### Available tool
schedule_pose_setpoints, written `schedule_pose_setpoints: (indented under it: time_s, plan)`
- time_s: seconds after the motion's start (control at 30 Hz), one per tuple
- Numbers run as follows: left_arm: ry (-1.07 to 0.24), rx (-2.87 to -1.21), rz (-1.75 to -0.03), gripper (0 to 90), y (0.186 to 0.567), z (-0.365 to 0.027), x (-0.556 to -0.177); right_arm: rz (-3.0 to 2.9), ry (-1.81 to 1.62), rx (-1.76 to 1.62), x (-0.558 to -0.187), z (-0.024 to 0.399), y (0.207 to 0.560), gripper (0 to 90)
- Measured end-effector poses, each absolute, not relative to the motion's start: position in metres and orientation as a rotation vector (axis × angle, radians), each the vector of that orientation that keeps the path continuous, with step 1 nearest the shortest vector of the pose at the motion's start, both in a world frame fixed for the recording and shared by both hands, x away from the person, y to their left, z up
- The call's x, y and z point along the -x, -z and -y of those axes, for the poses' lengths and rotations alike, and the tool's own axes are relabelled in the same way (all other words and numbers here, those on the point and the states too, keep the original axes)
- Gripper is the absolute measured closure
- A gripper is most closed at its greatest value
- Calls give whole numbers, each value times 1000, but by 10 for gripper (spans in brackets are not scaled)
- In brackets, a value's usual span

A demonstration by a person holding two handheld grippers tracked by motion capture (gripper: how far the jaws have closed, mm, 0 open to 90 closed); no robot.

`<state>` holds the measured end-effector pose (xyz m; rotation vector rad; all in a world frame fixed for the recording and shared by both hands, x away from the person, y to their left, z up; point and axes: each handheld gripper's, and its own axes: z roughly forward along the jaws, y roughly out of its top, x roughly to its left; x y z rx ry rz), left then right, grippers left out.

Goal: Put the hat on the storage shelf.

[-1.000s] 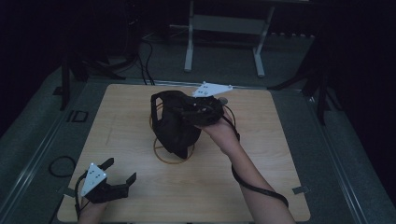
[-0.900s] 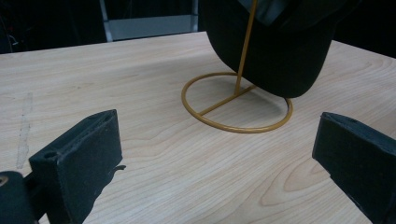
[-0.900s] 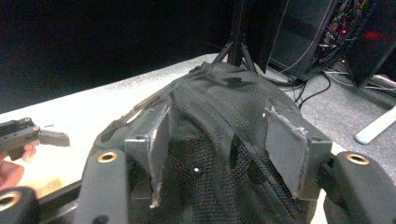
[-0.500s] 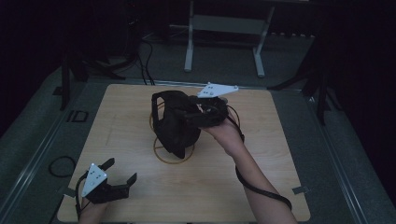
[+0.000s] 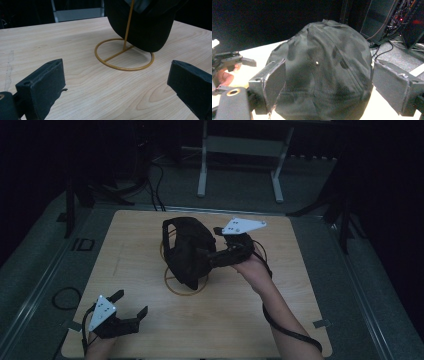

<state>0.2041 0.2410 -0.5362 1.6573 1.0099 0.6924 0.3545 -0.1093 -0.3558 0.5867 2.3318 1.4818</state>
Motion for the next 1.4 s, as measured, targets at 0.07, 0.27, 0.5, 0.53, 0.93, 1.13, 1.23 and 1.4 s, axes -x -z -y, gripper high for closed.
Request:
schedule_pose_setpoints:
  time_s: [0.07, 0.27, 0.5, 0.53, 0.93, 1.13, 1.23, 1.4]
  plan:
    - [-694, -1658, -1011, 20, 536, -241, -204, -2317, -1484, -594, -354, 114, 357, 125]
    - [-695, -1655, -1010, 20, 536, -241, -204, -2313, -1457, -624, -355, 129, 364, 124]
    - [-696, -1658, -1009, 20, 537, -241, -204, -2312, -1426, -640, -354, 142, 375, 124]
    - [-696, -1658, -1009, 20, 537, -241, -204, -2315, -1423, -641, -353, 144, 377, 124]
    - [-692, -1665, -1007, 20, 538, -240, -204, -2331, -1411, -685, -353, 166, 403, 131]
    - [-693, -1664, -1004, 20, 538, -240, -204, -2349, -1380, -708, -352, 174, 419, 131]
    - [-693, -1665, -1005, 20, 538, -240, -204, -2349, -1379, -724, -351, 180, 426, 131]
    - [-696, -1664, -1007, 20, 538, -241, -204, -2347, -1377, -744, -348, 188, 437, 131]
